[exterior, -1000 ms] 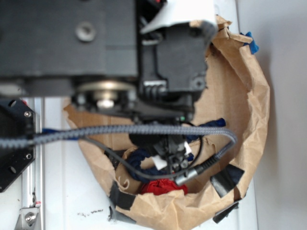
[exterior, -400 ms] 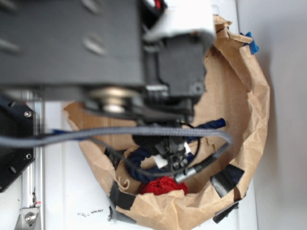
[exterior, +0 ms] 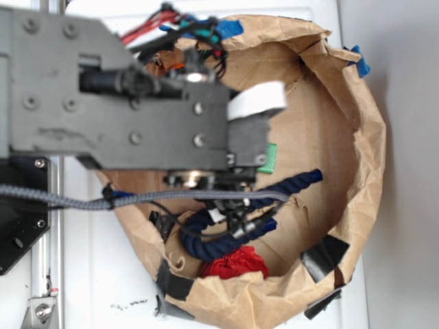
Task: Grab the carrot.
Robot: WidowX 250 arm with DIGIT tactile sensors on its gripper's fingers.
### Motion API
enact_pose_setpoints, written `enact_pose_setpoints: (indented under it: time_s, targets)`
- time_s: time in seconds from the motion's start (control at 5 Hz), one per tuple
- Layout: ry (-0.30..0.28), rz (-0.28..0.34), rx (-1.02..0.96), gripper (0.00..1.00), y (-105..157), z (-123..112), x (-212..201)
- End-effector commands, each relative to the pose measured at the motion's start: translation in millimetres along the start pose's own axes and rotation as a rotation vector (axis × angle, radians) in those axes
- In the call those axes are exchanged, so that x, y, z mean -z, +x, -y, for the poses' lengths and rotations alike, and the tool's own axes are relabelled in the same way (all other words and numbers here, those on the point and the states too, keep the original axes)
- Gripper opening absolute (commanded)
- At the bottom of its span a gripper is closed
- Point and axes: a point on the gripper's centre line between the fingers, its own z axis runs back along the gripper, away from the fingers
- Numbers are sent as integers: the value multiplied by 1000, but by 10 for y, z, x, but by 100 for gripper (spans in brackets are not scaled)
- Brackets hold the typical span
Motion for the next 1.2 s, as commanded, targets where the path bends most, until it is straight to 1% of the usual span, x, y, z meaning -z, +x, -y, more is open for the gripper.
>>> enact_pose_setpoints:
  time_s: [0.0, 0.2, 0.4, 0.8, 1.0]
  targets:
    - [60, 30, 8, 100, 43, -170, 250]
    - [67, 24, 2, 100, 52, -289, 272]
    - [81, 69, 23, 100, 23, -374, 168]
    - [59, 61, 17, 100, 150, -556, 4]
    - [64, 60, 13, 100, 135, -707, 59]
